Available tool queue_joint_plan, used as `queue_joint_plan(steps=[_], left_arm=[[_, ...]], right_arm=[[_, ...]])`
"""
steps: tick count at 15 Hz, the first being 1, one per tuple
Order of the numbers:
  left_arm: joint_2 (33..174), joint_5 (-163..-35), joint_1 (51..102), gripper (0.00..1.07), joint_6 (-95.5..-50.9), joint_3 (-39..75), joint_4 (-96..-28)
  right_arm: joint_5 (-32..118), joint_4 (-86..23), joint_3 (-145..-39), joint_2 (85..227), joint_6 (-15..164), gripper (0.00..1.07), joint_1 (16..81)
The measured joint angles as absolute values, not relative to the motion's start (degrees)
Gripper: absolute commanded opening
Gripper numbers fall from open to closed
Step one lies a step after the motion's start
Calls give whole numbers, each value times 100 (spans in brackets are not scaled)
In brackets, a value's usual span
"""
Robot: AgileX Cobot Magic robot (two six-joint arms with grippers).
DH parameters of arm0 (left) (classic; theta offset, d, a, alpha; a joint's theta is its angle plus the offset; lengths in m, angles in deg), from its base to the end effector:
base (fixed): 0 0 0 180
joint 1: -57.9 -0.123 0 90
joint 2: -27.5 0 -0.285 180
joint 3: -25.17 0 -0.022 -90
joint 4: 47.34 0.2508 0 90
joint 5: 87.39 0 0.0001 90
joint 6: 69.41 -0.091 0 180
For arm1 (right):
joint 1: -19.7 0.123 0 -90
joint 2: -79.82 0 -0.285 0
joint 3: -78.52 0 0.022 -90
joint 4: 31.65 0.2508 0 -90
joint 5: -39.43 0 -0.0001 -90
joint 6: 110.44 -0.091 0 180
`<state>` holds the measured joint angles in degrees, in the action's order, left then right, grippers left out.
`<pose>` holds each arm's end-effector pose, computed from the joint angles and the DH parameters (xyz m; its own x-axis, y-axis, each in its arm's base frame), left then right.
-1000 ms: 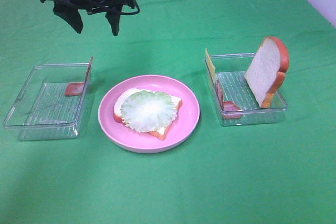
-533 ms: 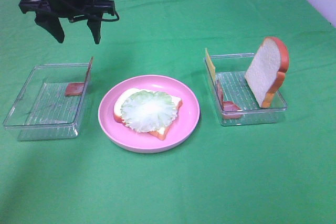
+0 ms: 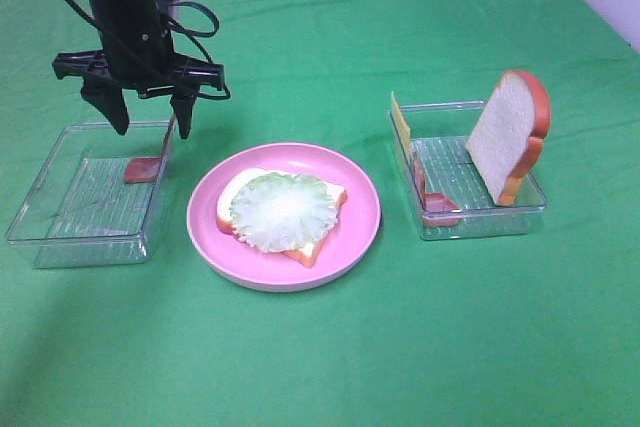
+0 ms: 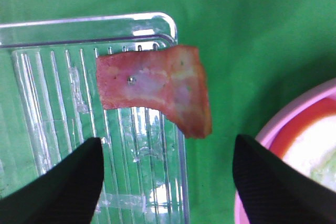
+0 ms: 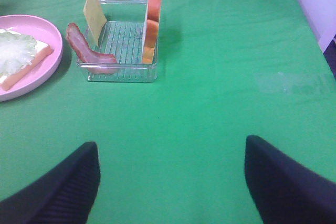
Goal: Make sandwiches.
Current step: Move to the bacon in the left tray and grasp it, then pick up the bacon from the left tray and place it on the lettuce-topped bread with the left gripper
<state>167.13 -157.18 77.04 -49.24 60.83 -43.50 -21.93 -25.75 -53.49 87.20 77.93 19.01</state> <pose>0.4512 -0.1506 0.1781 -0.9923 0.0032 -0.1237 0.0003 0.9997 0.0238 -0.0077 0.0083 0.2796 -0.4390 -0.0908 -0.8939 -0.1115 0.9927 -0.0460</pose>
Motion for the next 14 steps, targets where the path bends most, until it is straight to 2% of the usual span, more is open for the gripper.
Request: queue_joint_plan(steps=[2, 3, 6, 9, 14], left_arm=[[16776, -15718, 7704, 54, -4924, 6083, -4350], [16781, -15724, 7704, 43, -4924, 6083, -4350], [16781, -15724, 7704, 27, -4924, 6083, -4350], [16781, -15706, 7704, 1, -4924, 6083, -4350], [16695, -15689, 7704, 0, -4924, 6083, -4350]], right_arm=[[-2193, -2575, -5349, 8720, 7793, 73, 1901], [-2193, -2575, -5349, 8720, 7793, 73, 1901], [-2193, -2575, -5349, 8720, 7793, 73, 1901], [-2193, -2575, -5349, 8720, 7793, 73, 1901], [-2193, -2575, -5349, 8720, 7793, 73, 1901]])
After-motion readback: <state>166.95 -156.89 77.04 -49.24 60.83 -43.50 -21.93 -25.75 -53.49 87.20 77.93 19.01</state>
